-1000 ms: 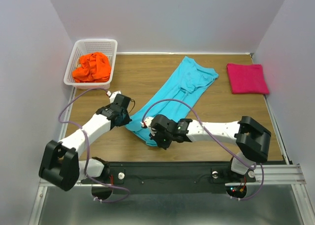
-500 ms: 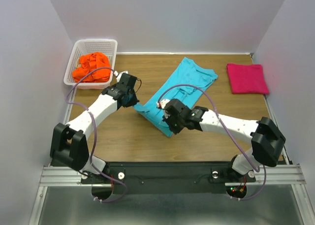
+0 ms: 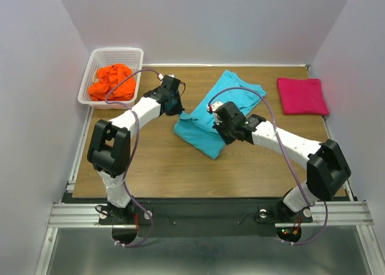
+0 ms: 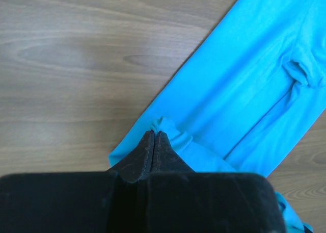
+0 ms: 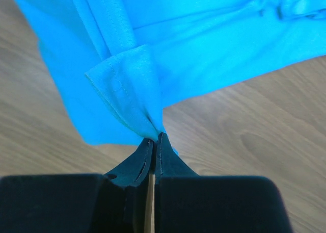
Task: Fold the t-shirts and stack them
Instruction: Fold the tshirt
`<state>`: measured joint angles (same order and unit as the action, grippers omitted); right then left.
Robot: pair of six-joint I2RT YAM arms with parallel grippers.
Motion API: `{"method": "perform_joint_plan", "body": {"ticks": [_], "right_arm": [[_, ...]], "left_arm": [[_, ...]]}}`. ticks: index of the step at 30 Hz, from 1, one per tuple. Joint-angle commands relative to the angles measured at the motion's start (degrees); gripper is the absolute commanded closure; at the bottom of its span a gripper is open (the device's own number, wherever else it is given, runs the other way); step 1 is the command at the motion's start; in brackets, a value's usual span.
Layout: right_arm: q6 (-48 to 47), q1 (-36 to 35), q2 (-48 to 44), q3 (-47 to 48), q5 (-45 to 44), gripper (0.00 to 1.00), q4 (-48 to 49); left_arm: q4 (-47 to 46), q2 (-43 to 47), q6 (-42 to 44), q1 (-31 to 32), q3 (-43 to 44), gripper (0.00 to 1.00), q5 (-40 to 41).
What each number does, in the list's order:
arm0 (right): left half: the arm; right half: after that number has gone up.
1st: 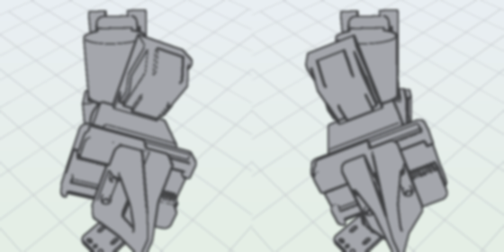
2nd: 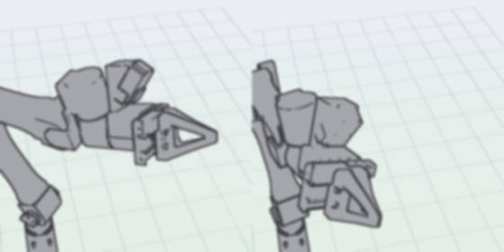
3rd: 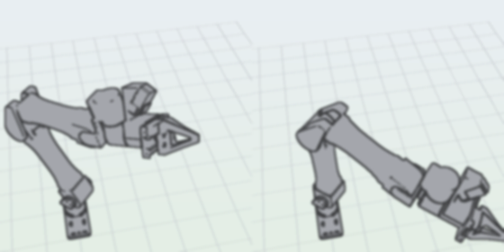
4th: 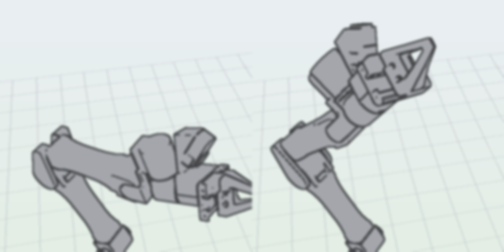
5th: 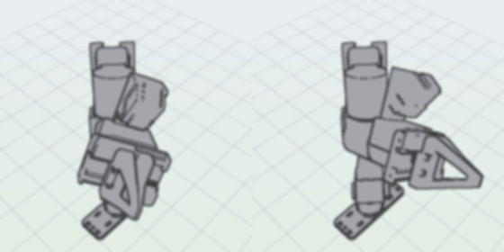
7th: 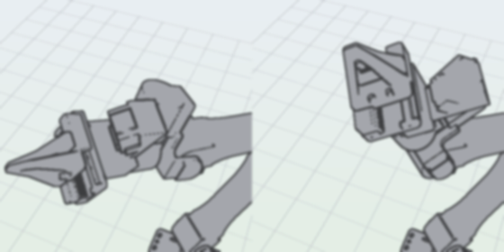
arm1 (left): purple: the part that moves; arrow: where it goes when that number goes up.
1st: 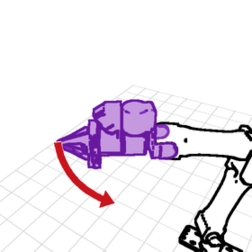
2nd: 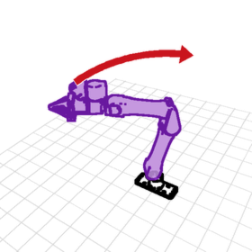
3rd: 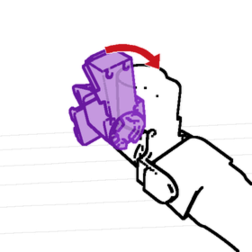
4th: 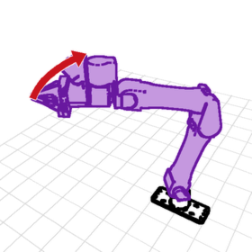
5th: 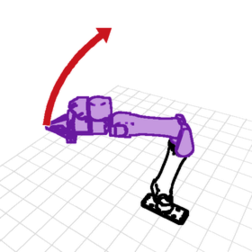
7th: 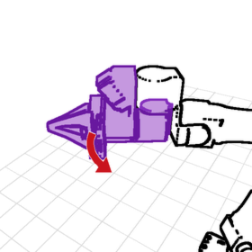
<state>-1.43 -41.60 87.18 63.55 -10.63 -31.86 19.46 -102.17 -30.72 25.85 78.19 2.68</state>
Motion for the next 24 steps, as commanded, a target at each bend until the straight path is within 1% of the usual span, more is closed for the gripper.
{"method": "perform_joint_plan", "body": {"ticks": [1, 8, 24], "right_arm": [[-3.7, 2.7, 1.6, 2.6, -4.7, 0.99, -2.9], [-5.4, 5.0, 5.0, 4.4, -8.1, 0.99, -2.4], [-6.0, 5.7, 11.8, 4.3, -11.6, 0.99, 1.5]], "left_arm": [[-3.6, -1.2, 1.7, -0.4, 4.7, 1.00, -0.2], [-5.8, -5.1, 2.1, -0.2, 7.9, 1.00, -1.2], [-9.3, -10.9, 3.9, 0.2, 9.4, 1.00, -1.0]]}}
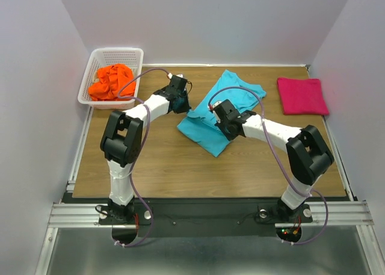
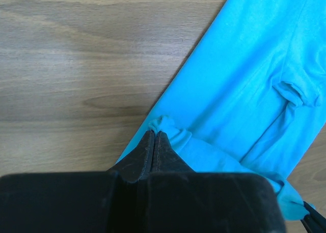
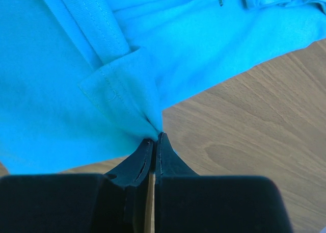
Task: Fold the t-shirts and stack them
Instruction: Fold the tshirt
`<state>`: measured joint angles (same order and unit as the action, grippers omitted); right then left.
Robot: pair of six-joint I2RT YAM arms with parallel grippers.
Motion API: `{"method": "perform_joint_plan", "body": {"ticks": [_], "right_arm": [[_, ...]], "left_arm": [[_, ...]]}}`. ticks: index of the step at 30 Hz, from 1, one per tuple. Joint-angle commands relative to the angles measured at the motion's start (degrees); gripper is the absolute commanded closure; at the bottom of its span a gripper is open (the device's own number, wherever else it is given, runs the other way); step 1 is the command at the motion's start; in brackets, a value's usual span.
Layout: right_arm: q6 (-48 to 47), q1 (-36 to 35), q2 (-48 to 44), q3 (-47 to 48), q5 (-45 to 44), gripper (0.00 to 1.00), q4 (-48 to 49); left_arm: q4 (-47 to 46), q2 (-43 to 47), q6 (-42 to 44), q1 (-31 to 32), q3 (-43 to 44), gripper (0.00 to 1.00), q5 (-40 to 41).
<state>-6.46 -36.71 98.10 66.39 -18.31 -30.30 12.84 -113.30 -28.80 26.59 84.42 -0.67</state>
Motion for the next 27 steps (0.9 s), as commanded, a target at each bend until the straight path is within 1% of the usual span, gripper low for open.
{"method": "perform_joint_plan", "body": {"ticks": [1, 13, 27], "right_arm": [[-0.9, 0.8, 0.9, 1.6, -4.1, 0.99, 0.1], [-1.8, 1.0, 0.2, 3.8, -7.8, 0.99, 0.2], [-1.5, 3.3, 5.3, 5.2, -9.6, 0.99, 1.4]], "left_arm": [[-2.8, 0.0, 2.1, -0.5, 3.2, 1.00, 2.3], [-5.5, 1.4, 3.3, -0.2, 3.5, 1.00, 2.7], [-8.0, -3.0, 4.5, 0.4, 6.3, 1.00, 2.2]]}}
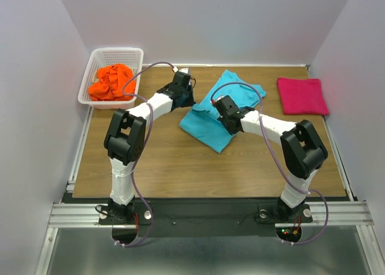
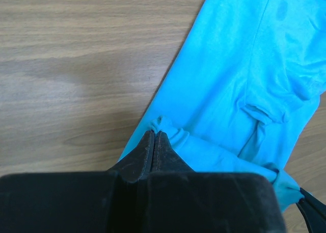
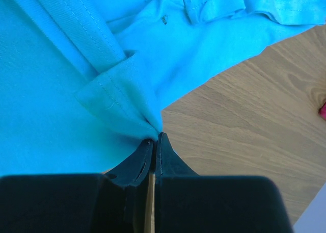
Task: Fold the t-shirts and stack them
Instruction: Fold the tshirt
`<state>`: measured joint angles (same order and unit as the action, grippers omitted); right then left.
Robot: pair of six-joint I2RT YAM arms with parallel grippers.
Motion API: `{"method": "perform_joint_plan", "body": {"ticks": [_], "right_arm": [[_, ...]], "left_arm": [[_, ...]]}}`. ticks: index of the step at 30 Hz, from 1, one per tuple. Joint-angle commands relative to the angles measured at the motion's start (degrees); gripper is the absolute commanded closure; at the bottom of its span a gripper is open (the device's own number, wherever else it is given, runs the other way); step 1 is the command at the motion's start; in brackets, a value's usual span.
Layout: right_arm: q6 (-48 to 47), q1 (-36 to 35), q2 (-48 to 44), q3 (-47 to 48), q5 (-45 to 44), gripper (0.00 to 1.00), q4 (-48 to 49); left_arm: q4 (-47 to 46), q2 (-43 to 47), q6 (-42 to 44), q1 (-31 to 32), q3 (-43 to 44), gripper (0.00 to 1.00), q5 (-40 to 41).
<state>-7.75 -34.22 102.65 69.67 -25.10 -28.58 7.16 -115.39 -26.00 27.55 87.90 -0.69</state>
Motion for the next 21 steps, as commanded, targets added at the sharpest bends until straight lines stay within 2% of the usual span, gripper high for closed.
{"method": "perform_joint_plan", "body": {"ticks": [1, 21], "right_arm": [[-0.2, 0.7, 1.1, 1.7, -2.8, 0.99, 0.0], [-0.9, 0.8, 4.0, 3.6, -6.4, 0.99, 3.4]], "left_arm": [[-2.3, -1.2, 1.7, -0.5, 2.9, 1.00, 2.3], [-5.0, -2.7, 1.7, -0.4, 1.0, 1.00, 5.2]]}}
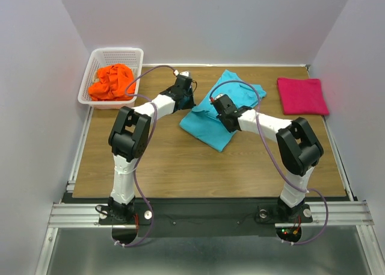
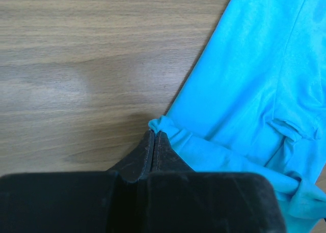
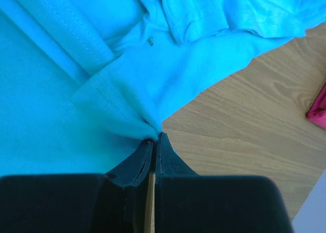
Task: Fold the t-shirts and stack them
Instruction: Fold the tshirt
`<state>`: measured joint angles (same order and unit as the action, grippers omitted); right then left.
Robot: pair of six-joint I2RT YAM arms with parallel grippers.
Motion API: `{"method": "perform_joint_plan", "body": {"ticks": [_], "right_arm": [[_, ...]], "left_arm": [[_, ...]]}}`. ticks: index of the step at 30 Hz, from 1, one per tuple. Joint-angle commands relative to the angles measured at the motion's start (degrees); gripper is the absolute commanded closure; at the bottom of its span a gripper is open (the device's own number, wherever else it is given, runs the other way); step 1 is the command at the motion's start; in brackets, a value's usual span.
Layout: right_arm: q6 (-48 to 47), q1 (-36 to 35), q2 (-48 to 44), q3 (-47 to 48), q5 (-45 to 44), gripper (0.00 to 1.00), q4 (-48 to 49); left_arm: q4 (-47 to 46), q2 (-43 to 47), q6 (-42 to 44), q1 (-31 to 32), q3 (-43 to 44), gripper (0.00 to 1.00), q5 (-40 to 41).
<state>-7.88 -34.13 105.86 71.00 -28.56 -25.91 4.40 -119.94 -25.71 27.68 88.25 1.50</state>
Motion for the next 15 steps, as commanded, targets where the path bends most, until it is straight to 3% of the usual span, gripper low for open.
{"method": "perform_joint_plan", "body": {"ticks": [1, 6, 10, 11, 12, 14, 15], "right_arm": [[-0.8, 0.7, 1.0, 2.4, -2.7, 0.99, 0.8], [-0.6, 0.7, 2.9, 2.4, -2.3, 0.95, 1.4], [0.3, 0.8, 2.9, 2.1, -3.1, 0.79, 1.5], [0.5, 0.7, 2.7, 2.4, -3.4, 0.70, 1.5], [1.2, 0.7, 2.2, 2.6, -3.9, 0.64, 1.4], [1.5, 0.7, 0.1, 2.8, -4.2, 0.54, 1.4], [1.6, 0.8, -0.7, 3.4, -4.0, 0.52, 1.3]], "left_arm": [[-2.2, 1.8, 1.3, -0.5, 0.6, 1.00, 3.0], [-2.7, 1.0, 1.5, -0.6, 0.7, 0.99, 3.3], [-3.3, 1.2, 2.5, -0.6, 0.8, 0.82, 4.2], [-3.3, 2.1, 2.9, -0.5, 0.8, 0.70, 4.4], [-3.3, 2.7, 3.1, -0.6, 0.8, 0.51, 4.6], [-3.3, 5.4, 4.2, -0.5, 0.6, 0.38, 5.2], [-3.3, 6.5, 4.4, -0.6, 0.0, 0.27, 5.4]]}}
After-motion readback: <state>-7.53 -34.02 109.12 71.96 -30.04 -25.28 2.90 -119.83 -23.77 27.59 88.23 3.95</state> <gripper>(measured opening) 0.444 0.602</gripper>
